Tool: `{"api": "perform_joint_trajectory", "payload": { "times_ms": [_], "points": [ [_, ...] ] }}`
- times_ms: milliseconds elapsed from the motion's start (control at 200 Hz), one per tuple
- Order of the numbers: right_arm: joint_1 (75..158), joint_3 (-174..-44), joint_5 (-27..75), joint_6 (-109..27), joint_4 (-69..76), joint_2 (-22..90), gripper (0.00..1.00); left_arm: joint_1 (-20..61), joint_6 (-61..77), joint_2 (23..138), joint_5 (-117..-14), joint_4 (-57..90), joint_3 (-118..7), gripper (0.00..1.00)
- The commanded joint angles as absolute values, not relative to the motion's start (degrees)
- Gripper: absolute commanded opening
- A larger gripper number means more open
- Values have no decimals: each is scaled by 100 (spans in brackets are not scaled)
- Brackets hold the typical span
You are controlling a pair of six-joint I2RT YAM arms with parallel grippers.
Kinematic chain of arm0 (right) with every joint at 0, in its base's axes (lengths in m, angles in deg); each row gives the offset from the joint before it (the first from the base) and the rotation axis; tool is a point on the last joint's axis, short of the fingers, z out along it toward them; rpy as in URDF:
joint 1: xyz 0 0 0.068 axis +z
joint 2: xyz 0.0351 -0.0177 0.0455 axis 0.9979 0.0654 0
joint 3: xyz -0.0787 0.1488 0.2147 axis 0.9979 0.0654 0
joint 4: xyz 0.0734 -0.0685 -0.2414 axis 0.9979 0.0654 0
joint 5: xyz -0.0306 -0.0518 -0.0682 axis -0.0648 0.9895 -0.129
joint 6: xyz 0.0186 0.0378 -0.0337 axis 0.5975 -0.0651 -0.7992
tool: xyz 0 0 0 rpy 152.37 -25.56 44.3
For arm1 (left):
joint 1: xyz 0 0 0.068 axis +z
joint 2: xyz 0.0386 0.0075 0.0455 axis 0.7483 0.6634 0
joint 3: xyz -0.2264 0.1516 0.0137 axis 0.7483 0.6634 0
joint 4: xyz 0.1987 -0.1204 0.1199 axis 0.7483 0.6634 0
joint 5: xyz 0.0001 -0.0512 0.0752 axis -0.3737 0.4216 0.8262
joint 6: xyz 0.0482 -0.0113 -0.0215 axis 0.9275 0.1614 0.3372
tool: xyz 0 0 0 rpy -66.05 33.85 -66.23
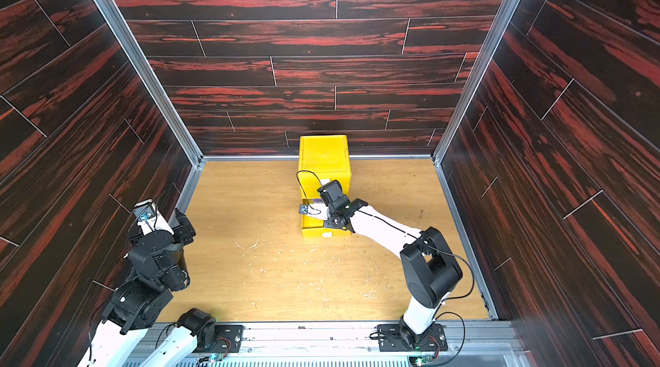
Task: Sort the rolls of trash bags by color and place them into the drawer
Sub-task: Place the roll of trash bags in the drawer.
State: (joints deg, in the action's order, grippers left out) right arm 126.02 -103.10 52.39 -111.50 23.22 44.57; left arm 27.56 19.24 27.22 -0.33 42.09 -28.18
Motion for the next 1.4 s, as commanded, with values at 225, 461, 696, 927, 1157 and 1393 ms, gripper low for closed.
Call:
{"api": "perform_joint_trajectory", "payload": {
  "times_ms": [225,461,696,927,1157,1393],
  "points": [
    [12521,-10085,4788,-11210,1684,4959,2,2789,1893,2699,-76,4252,-2732,78],
    [12519,-10128,4790,-11189,1679,5254,4,2787,1938,2717,-102,4261,-2740,78],
    [12518,-10163,4849,-11144,1679,5334,14,2788,1952,2743,-116,4296,-2759,78],
    [12519,-10329,4895,-11119,1747,5458,24,2787,1946,2728,-111,4296,-2766,78],
    [12519,-10502,4864,-11122,1887,5545,29,2788,1966,2736,-104,4292,-2758,78],
    [12519,-10702,4858,-11120,2246,5564,36,2788,1973,2735,-106,4294,-2758,78]
  ]
}}
